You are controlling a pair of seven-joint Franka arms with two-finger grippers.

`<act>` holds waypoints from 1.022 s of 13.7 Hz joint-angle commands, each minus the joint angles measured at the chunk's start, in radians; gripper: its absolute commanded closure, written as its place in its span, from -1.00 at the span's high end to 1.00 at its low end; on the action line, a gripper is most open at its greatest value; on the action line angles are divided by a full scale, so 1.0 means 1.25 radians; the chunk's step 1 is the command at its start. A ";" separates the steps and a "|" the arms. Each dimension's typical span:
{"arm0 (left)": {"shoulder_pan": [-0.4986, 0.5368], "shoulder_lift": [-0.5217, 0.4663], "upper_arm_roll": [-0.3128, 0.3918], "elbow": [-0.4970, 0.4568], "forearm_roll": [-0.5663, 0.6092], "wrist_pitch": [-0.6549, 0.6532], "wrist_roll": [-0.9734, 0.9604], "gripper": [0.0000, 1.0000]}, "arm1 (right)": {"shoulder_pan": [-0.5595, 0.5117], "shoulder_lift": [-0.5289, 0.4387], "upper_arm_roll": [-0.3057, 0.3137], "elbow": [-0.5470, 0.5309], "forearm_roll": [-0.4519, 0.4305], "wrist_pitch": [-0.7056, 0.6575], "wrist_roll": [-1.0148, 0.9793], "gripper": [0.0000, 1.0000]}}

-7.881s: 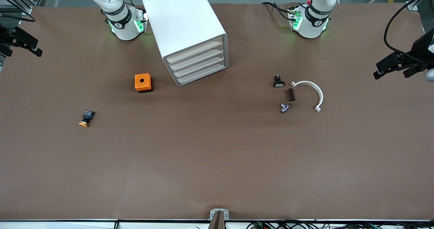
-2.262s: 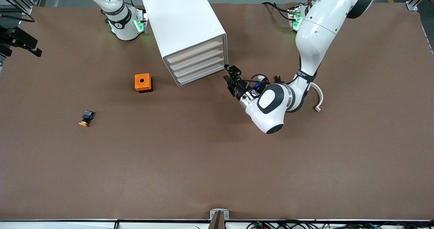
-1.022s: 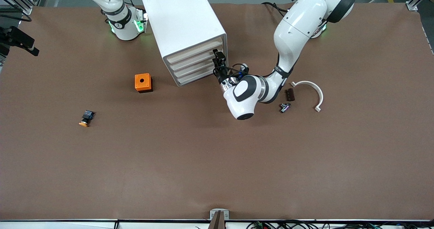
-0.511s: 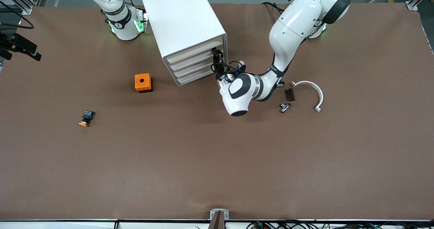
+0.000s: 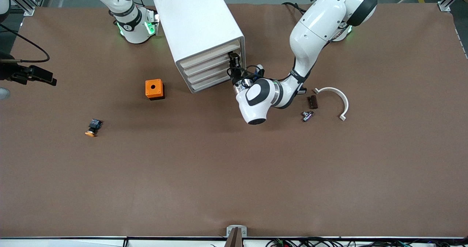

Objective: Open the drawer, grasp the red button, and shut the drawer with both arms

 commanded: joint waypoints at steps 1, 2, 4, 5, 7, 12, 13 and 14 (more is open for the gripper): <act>0.029 0.003 0.001 0.011 -0.015 -0.020 -0.002 -0.81 | 0.000 0.003 0.005 0.018 -0.010 -0.017 0.028 1.00; 0.039 0.003 0.002 0.011 -0.014 -0.020 -0.001 -0.81 | 0.000 0.003 0.006 0.018 -0.001 -0.018 0.088 1.00; 0.057 0.003 0.005 0.013 -0.005 -0.020 -0.001 -0.80 | 0.006 0.002 0.009 0.018 0.040 -0.038 0.217 1.00; 0.070 0.003 0.005 0.015 -0.006 -0.018 -0.001 -0.80 | 0.000 0.003 0.009 0.017 0.075 -0.037 0.224 1.00; 0.099 0.002 0.005 0.017 -0.008 -0.018 0.000 -0.77 | 0.006 0.003 0.007 0.017 0.084 -0.033 0.237 1.00; 0.155 0.003 0.006 0.030 -0.002 -0.016 0.005 -0.75 | 0.073 0.001 0.012 0.015 0.088 -0.033 0.410 1.00; 0.165 0.003 0.011 0.033 -0.003 -0.016 0.005 -0.74 | 0.105 0.001 0.012 0.015 0.088 -0.032 0.464 1.00; 0.166 0.003 0.025 0.039 -0.003 -0.016 0.006 -0.74 | 0.135 0.001 0.012 0.014 0.088 -0.030 0.520 1.00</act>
